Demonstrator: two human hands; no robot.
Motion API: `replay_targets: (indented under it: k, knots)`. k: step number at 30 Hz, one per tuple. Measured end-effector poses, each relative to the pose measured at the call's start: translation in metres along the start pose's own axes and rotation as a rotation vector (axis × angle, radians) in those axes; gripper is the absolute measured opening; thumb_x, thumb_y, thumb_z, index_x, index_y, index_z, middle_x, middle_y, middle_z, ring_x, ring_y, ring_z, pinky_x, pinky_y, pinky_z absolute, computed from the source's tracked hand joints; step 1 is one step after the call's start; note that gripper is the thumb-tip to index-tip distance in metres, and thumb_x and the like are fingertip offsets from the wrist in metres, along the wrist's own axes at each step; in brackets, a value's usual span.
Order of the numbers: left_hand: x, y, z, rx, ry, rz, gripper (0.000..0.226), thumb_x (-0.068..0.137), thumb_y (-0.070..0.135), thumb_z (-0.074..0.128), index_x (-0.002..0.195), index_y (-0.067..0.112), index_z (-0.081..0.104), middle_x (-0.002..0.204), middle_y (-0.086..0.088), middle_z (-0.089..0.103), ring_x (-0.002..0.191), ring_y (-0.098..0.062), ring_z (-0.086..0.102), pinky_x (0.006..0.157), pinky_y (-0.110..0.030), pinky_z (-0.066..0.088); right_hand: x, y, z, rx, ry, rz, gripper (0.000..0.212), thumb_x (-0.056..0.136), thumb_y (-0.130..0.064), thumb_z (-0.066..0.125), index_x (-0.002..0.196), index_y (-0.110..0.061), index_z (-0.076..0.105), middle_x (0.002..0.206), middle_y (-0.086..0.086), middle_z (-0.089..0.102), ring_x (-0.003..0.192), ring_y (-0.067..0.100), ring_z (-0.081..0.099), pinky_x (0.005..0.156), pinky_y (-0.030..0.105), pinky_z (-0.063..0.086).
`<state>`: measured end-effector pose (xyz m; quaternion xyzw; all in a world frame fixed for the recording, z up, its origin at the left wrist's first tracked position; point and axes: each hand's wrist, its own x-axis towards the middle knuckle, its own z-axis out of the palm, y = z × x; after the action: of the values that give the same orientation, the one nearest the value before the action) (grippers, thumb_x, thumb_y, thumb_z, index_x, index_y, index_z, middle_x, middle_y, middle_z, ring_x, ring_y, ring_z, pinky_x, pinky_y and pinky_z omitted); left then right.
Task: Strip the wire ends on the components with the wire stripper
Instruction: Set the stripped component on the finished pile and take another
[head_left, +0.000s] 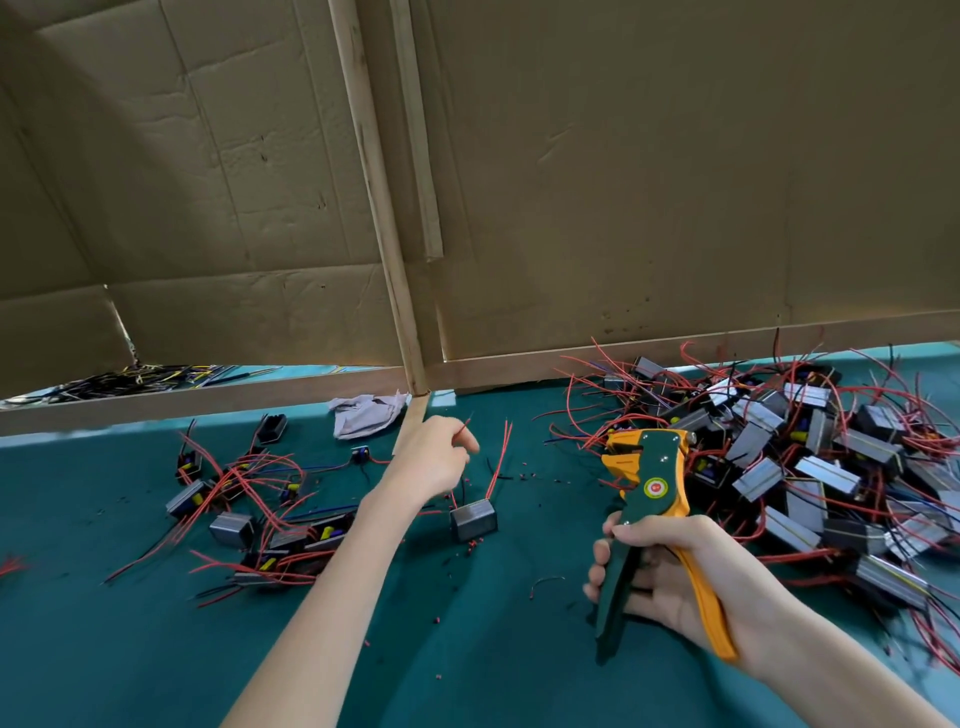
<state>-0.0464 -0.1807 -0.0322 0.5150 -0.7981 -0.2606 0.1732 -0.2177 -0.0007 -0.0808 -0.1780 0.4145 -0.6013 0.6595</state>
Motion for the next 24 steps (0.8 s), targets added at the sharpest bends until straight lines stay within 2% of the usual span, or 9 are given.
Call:
replay_targets:
  k: [2,4,7,10,13,16,19,22,24]
  knots:
    - [0.000,-0.002,0.002,-0.073,-0.047,-0.024,0.021,0.092,0.000,0.050,0.105,0.014,0.058,0.101,-0.006,0.053,0.090,-0.022,0.060,0.087,-0.042,0.055,0.000,0.000,0.000,-0.002,0.003,-0.001,0.022,0.059,-0.001,0.070,0.081,0.001,0.063,0.078,0.023,0.060,0.066,0.038,0.063,0.069,0.049,0.057]
    - [0.000,-0.003,0.004,-0.112,-0.096,-0.085,0.034,0.090,0.001,0.056,0.122,0.010,0.047,0.089,-0.002,0.047,0.071,-0.018,0.060,0.083,-0.039,0.054,0.001,0.001,0.000,-0.001,0.002,0.001,0.022,0.059,-0.001,0.070,0.080,0.001,0.063,0.078,0.023,0.060,0.066,0.038,0.063,0.069,0.050,0.057]
    - [-0.003,-0.006,0.008,-0.056,-0.112,-0.138,0.049,0.087,0.003,0.063,0.130,0.003,0.038,0.102,-0.007,0.048,0.076,-0.023,0.059,0.077,-0.034,0.047,0.001,0.001,-0.001,-0.002,-0.013,0.001,0.021,0.053,-0.002,0.075,0.073,0.000,0.069,0.078,0.023,0.060,0.067,0.038,0.063,0.070,0.050,0.057]
    - [-0.004,-0.003,0.012,-0.325,-0.071,-0.161,0.035,0.089,-0.005,0.060,0.121,-0.002,0.045,0.095,-0.022,0.061,0.072,-0.027,0.058,0.075,-0.038,0.054,-0.001,0.001,0.000,-0.014,-0.022,-0.005,0.024,0.050,-0.005,0.079,0.072,-0.001,0.070,0.080,0.023,0.060,0.069,0.039,0.063,0.072,0.049,0.057]
    - [-0.007,0.001,0.012,-0.556,-0.056,-0.140,0.017,0.086,-0.002,0.068,0.098,-0.003,0.057,0.079,-0.018,0.062,0.060,-0.021,0.061,0.056,-0.025,0.057,-0.004,0.000,0.003,-0.035,-0.024,-0.015,0.027,0.052,-0.005,0.077,0.077,-0.001,0.067,0.079,0.023,0.060,0.067,0.039,0.063,0.069,0.048,0.057]
    - [-0.005,0.000,0.013,-0.445,-0.050,-0.098,0.012,0.082,0.009,0.075,0.086,0.004,0.064,0.075,-0.017,0.068,0.059,-0.018,0.060,0.057,-0.025,0.051,-0.007,-0.003,0.010,-0.073,-0.025,-0.033,0.028,0.060,-0.003,0.068,0.087,-0.001,0.060,0.074,0.021,0.060,0.063,0.036,0.062,0.064,0.046,0.058]
    - [-0.005,-0.002,0.015,-0.417,-0.153,-0.013,0.009,0.084,0.012,0.072,0.076,0.012,0.070,0.077,-0.012,0.073,0.059,-0.012,0.056,0.058,-0.021,0.042,-0.011,-0.004,0.015,-0.102,-0.041,-0.057,0.040,0.053,0.004,0.068,0.092,-0.001,0.057,0.072,0.020,0.060,0.060,0.035,0.062,0.060,0.044,0.058]
    - [-0.009,0.000,0.016,-0.457,-0.176,0.097,0.011,0.088,0.009,0.067,0.078,0.013,0.069,0.070,-0.002,0.072,0.058,-0.003,0.060,0.055,-0.011,0.043,-0.013,-0.005,0.017,-0.106,-0.059,-0.099,0.044,0.049,0.006,0.068,0.091,0.000,0.057,0.072,0.021,0.059,0.060,0.035,0.061,0.060,0.045,0.058]
    - [-0.013,0.006,0.013,-0.501,-0.168,0.164,0.009,0.091,0.007,0.063,0.085,0.011,0.068,0.072,-0.002,0.070,0.064,-0.005,0.065,0.061,-0.013,0.047,-0.013,-0.006,0.017,-0.093,-0.082,-0.141,0.030,0.059,0.004,0.063,0.088,0.000,0.059,0.073,0.022,0.058,0.062,0.037,0.061,0.062,0.046,0.057]
